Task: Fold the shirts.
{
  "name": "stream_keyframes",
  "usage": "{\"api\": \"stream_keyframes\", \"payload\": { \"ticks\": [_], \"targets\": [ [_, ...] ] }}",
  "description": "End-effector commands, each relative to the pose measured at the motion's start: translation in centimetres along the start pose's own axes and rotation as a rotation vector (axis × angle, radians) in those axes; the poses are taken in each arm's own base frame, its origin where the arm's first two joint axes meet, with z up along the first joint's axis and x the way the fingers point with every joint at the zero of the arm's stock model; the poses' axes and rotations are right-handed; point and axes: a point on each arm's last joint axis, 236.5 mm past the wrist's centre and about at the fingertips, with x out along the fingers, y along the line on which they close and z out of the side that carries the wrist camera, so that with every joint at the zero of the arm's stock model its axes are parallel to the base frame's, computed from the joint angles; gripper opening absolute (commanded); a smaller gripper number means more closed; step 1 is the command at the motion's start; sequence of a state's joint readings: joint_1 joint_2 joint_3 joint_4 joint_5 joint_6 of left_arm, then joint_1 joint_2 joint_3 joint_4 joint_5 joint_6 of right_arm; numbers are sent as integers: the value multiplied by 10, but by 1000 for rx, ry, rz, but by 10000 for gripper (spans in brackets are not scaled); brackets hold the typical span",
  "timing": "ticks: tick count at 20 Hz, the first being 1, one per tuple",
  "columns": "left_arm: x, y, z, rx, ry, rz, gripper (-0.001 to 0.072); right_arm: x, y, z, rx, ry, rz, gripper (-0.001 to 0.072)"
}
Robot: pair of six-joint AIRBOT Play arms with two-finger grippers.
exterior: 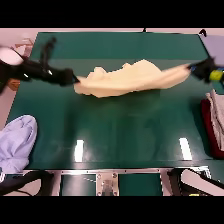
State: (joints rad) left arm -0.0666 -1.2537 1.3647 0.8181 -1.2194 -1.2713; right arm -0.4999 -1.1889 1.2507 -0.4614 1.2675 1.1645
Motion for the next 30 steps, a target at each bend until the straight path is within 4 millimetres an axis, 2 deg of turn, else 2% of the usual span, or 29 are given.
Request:
{"api": "stream_keyframes", "payload": {
  "ticks": [1, 2, 3, 5, 7, 9, 10, 12, 13, 15, 17, 19, 23, 25, 26, 28, 29, 30],
  "targets": [
    [-165, -121, 79, 333, -423, 66, 23, -101, 174, 60, -419, -336, 67, 12],
    [-216, -160, 87, 420, -547, 79, 23, -137, 218, 69, -534, -465, 47, 12],
    [-261, -196, 85, 495, -648, 86, 24, -170, 255, 72, -625, -582, 29, 12],
    [-319, -245, 70, 588, -766, 78, 24, -229, 318, 63, -784, -777, -14, 12],
    [-341, -265, 57, 613, -806, 68, 25, -260, 354, 50, -872, -877, -34, 12],
    [-339, -264, 48, 609, -781, 70, 25, -272, 371, 43, -912, -915, -35, 11],
    [-335, -261, 48, 601, -768, 70, 25, -272, 371, 44, -914, -916, -40, 12],
    [-321, -246, 55, 566, -738, 82, 25, -264, 352, 56, -868, -886, -63, 12],
    [-308, -230, 62, 532, -710, 101, 25, -255, 338, 63, -838, -857, -69, 12],
    [-266, -191, 71, 479, -614, 128, 25, -228, 295, 79, -749, -770, -84, 12],
    [-209, -143, 78, 412, -476, 136, 25, -187, 232, 91, -613, -654, -96, 12],
    [-139, -94, 83, 344, -317, 107, 25, -137, 161, 92, -485, -526, -110, 12],
    [12, 1, 78, 201, -57, -32, 25, -12, -3, 62, -198, -293, -172, 13],
    [82, 54, 68, 73, 12, -57, 25, 46, -73, 39, -78, -193, -219, 13],
    [110, 76, 63, 45, 23, -64, 25, 71, -101, 29, -26, -147, -232, 13],
    [150, 112, 69, 0, -38, -55, 26, 111, -148, 17, 90, -97, -232, 14],
    [158, 126, 79, -31, -95, -31, 26, 127, -163, 15, 149, -87, -216, 15],
    [162, 137, 89, -46, -145, -3, 92, 138, -175, 15, 192, -86, -204, 51]
  ]
}}
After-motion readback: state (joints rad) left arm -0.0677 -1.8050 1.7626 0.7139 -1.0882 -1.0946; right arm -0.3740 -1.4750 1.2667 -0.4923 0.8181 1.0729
